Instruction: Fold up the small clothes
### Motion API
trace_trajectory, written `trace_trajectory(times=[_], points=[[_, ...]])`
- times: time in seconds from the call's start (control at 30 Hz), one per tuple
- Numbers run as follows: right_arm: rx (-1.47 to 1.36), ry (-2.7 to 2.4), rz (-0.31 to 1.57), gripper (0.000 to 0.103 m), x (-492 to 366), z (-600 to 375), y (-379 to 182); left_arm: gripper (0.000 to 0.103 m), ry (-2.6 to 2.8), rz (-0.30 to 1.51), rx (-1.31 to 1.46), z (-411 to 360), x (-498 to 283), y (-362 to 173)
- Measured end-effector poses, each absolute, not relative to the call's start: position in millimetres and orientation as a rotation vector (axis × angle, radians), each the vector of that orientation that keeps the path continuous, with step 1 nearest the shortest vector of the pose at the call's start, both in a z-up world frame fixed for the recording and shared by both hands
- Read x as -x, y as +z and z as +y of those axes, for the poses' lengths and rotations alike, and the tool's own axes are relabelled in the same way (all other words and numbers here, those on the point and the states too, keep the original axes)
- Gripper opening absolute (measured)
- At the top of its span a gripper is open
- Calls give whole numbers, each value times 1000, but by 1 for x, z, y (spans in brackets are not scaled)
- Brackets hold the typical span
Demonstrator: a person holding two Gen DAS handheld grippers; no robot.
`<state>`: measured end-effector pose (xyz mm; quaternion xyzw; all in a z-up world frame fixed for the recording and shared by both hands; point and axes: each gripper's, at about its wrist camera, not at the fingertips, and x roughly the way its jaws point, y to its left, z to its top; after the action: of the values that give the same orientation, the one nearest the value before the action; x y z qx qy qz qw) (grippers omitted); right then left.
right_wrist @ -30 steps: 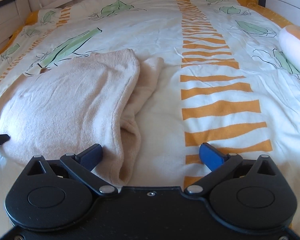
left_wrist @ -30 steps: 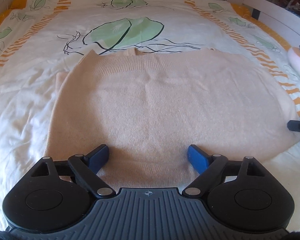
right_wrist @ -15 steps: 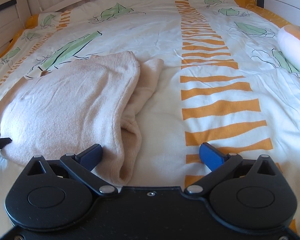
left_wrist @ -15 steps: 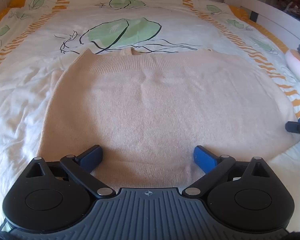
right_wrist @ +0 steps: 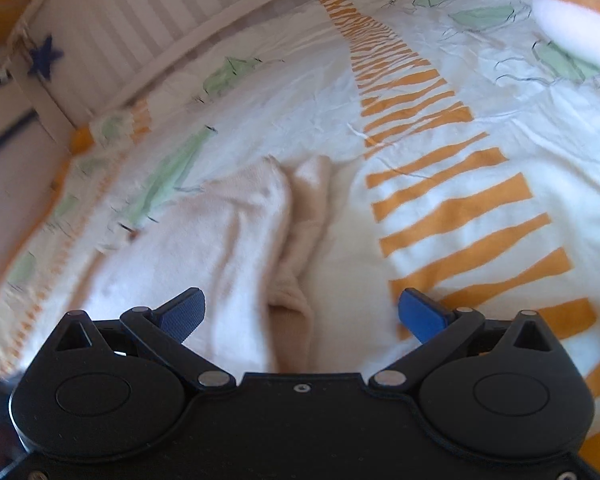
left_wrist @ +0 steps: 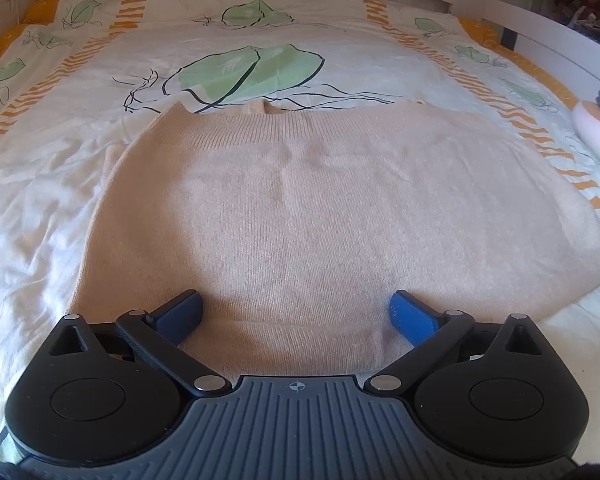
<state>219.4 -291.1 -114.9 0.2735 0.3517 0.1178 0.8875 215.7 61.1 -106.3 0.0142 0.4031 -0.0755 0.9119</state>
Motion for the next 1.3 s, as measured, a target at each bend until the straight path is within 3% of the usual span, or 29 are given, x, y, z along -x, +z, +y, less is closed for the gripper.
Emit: trace_trajectory(times=[0.3,0.77,0.87,0.93,1.3], points=[[-535,398,875,103,-278,-269,-126,102,-148,826,-28,60,-216,-106],[-677,646,823,103,-310,-272,-146,102,-134,856,-17,59,-221,-102],[-684,654,853,103,-314,-273,-143,98,-117,903,7,59,-229,-93],[-693,661,866,103,-317,-274,-143,83,-112,887,57,58,-231,-82],[-664,662,904,103,-322,-270,-142,83,-15,899,18,9,-327,-65]])
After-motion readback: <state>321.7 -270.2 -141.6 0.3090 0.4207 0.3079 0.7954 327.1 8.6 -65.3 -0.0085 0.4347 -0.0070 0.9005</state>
